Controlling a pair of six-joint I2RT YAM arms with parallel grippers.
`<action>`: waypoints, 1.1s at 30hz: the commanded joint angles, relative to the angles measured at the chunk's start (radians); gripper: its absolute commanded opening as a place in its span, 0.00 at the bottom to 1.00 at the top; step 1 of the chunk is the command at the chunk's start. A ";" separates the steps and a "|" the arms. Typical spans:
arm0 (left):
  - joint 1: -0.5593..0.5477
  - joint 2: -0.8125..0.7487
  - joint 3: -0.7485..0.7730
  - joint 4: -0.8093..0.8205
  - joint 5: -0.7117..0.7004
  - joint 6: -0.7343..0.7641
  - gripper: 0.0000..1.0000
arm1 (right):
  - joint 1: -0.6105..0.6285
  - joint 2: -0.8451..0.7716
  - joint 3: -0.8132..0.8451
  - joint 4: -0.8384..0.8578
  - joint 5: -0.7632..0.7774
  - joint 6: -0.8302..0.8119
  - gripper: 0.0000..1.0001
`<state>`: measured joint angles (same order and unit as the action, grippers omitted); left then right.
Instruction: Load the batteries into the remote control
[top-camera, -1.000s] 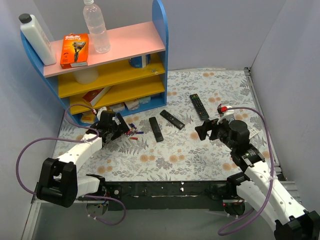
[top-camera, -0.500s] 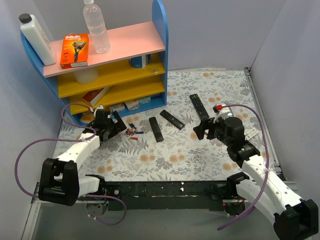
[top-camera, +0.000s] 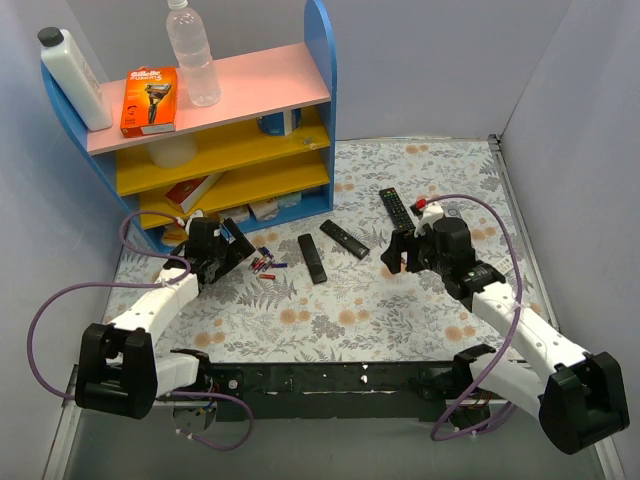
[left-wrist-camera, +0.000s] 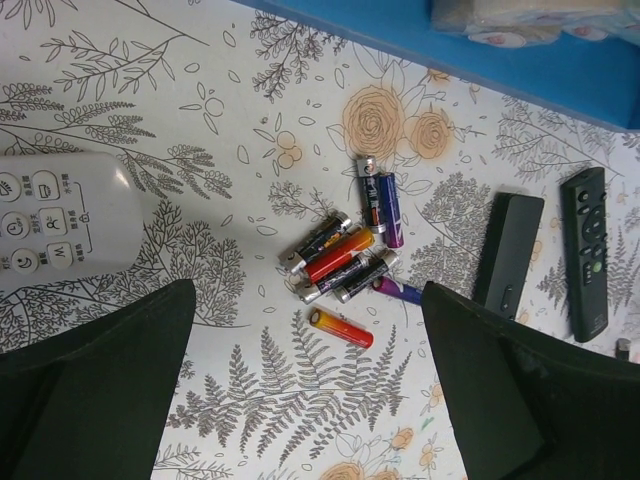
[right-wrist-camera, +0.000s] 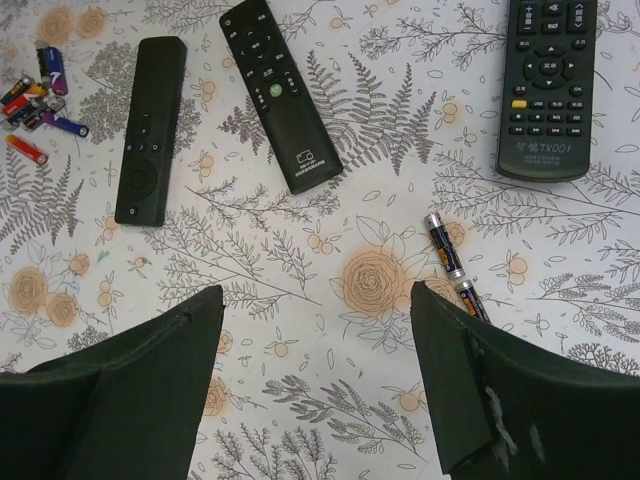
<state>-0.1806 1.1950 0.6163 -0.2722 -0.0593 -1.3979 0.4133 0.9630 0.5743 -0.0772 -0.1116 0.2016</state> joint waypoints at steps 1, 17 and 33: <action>-0.010 -0.044 0.008 -0.012 0.006 -0.049 0.97 | 0.013 0.071 0.081 -0.039 -0.005 -0.018 0.82; -0.146 -0.023 0.072 -0.110 -0.134 -0.116 0.98 | 0.140 0.258 0.203 -0.093 0.107 -0.002 0.78; 0.033 -0.077 0.112 -0.430 -0.430 -0.509 0.98 | 0.191 0.260 0.200 -0.095 0.107 0.005 0.78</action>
<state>-0.2047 1.1271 0.6861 -0.6304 -0.4099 -1.7737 0.5999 1.2675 0.7715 -0.1822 -0.0147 0.2077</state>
